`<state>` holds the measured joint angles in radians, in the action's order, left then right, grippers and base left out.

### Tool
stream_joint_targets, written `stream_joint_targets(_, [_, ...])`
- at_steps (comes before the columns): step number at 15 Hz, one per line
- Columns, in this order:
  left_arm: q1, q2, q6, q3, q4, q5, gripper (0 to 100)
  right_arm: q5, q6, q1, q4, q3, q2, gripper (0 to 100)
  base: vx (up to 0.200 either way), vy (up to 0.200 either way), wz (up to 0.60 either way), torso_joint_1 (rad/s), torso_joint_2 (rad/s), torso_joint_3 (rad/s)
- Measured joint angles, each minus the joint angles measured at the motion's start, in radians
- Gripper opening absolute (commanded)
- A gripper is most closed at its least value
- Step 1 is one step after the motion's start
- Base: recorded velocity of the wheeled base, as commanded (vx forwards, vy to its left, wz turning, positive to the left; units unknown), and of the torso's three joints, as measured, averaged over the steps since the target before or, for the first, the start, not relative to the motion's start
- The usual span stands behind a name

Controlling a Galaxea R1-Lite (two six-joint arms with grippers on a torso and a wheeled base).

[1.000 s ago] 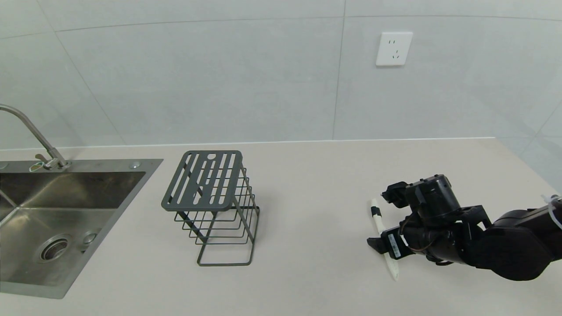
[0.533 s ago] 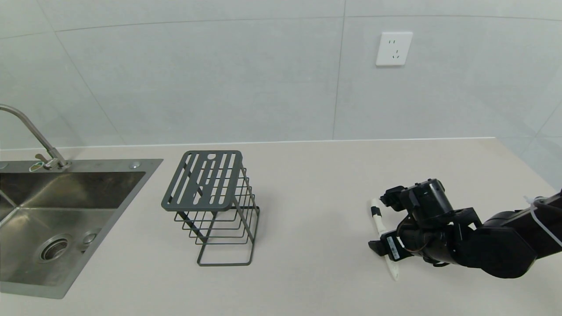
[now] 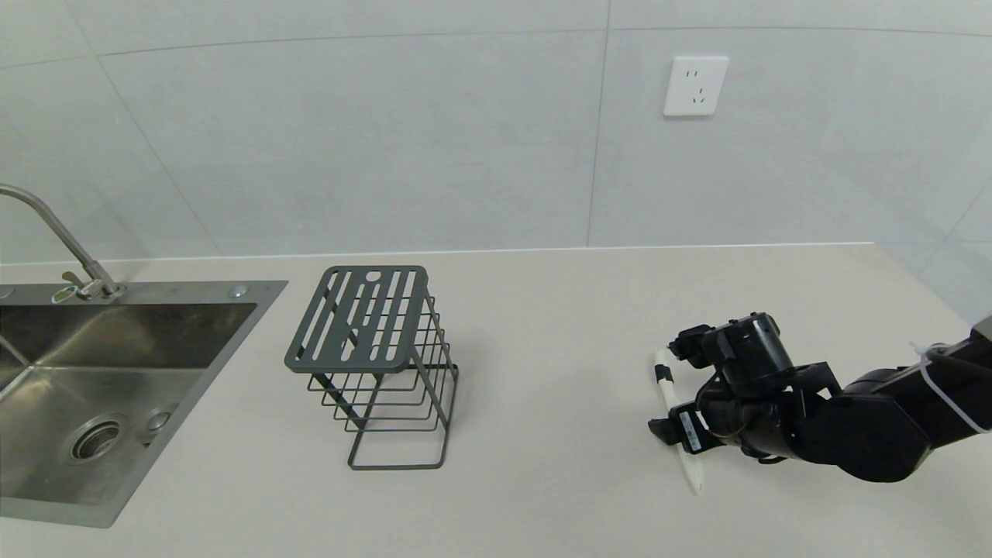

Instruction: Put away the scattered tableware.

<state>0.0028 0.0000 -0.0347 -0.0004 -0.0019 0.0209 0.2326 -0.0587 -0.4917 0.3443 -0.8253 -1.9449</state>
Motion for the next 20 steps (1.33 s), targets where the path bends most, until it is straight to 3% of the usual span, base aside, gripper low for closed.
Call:
stream_joint_targets(11, [0.000, 0.000, 0.001, -0.001, 0.000, 0.000, 100, -0.011, 0.001, 0.001, -0.007, 0.030, 0.011, 0, 0.000, 0.000, 0.00, 0.000, 0.00, 0.000])
stream_joint_targets(16, [0.000, 0.000, 0.009, -0.001, 0.000, -0.014, 100, -0.022, 0.002, -0.068, 0.024, 0.073, 0.152, 0, 0.000, 0.000, 0.00, 0.000, 0.00, 0.000])
stream_joint_targets(20, [0.000, 0.000, 0.015, 0.000, -0.154, -0.031, 100, -0.035, 0.023, -0.133, 0.048, 0.135, 0.256, 0, 0.000, 0.000, 0.00, 0.000, 0.00, 0.000])
